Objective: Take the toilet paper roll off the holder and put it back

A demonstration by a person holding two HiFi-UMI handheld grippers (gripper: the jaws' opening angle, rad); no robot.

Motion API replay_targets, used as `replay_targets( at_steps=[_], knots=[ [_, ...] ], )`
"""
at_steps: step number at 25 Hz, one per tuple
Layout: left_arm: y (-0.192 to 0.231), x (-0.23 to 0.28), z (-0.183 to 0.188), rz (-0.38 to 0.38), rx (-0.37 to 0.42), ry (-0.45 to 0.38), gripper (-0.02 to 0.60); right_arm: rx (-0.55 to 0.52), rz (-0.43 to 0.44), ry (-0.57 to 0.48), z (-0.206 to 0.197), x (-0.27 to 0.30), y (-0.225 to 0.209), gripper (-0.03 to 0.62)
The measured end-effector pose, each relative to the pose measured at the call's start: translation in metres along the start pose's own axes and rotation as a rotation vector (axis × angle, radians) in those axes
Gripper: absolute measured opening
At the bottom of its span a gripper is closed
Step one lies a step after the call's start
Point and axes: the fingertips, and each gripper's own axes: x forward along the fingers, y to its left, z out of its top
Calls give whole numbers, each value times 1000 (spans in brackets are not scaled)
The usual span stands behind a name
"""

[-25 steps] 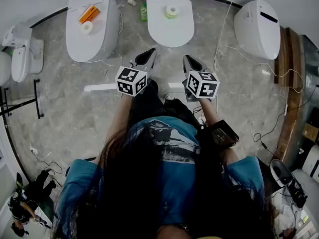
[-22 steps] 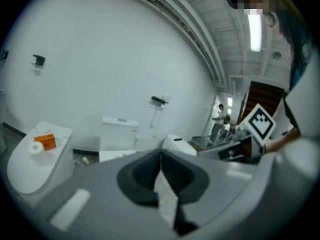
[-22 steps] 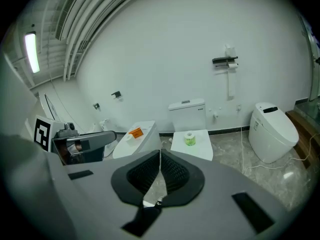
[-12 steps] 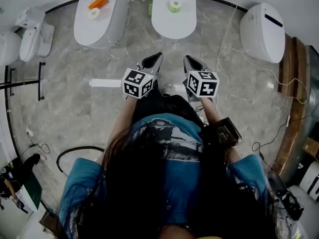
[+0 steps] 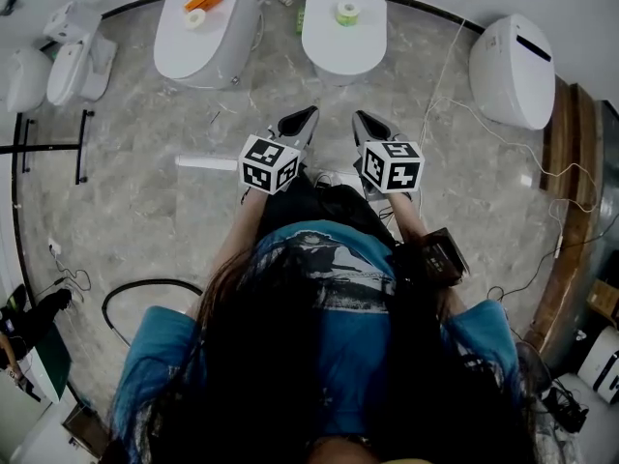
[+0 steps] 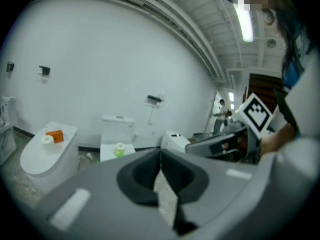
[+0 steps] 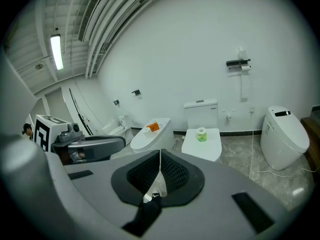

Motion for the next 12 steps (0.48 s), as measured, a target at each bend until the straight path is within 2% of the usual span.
replay_targets(
  at_steps=[12],
  knots=[
    [-4,-18,-10,15,-4,-4,-8,-35,1,24,-18,-5,14,23]
  ],
)
